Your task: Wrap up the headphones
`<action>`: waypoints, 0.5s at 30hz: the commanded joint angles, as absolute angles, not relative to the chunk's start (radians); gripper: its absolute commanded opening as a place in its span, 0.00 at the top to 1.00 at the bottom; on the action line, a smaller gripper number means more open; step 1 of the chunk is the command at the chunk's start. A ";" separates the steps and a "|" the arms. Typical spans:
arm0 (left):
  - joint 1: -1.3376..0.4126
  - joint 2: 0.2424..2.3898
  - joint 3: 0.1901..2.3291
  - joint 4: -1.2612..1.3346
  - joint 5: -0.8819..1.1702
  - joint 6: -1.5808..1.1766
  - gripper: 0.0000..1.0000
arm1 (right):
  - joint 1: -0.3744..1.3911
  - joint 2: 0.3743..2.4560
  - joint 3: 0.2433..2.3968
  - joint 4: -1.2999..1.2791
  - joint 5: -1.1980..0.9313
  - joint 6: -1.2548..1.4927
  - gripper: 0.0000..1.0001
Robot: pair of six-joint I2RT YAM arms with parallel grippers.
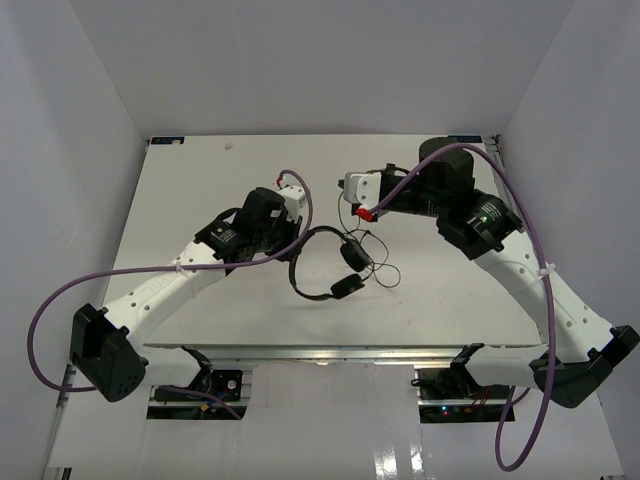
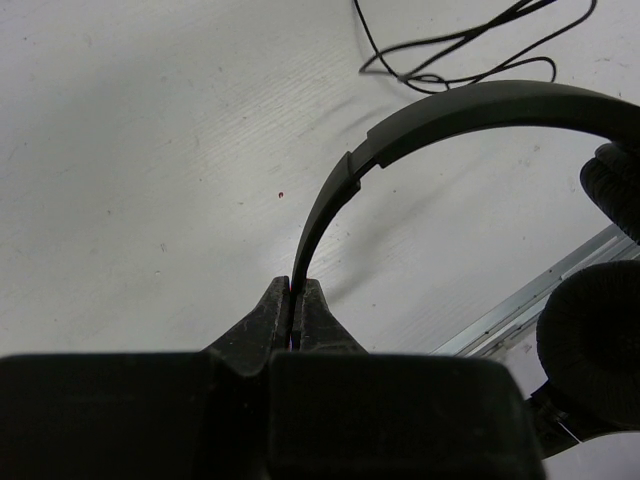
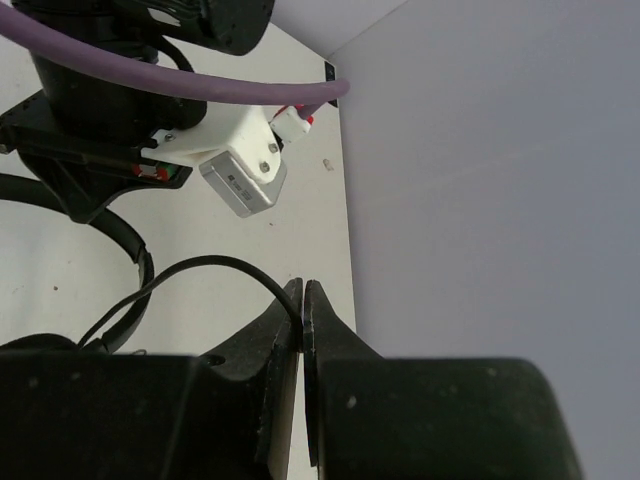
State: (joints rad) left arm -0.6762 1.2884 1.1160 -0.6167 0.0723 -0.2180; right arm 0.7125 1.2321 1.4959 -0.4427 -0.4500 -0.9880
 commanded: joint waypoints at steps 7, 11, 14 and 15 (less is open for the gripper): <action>-0.676 1.280 1.097 -0.493 0.064 -0.267 1.00 | 0.730 1.267 1.582 -0.321 -0.334 -0.900 0.92; -0.676 1.300 1.091 -0.424 0.085 -0.291 1.00 | 0.737 1.283 1.574 -0.326 -0.321 -0.894 0.92; -0.675 1.305 1.091 -0.375 0.100 -0.298 1.00 | 0.745 1.282 1.553 -0.331 -0.325 -0.894 0.92; -0.676 1.308 1.093 -0.368 0.101 -0.299 1.00 | 0.747 1.280 1.549 -0.332 -0.324 -0.895 0.92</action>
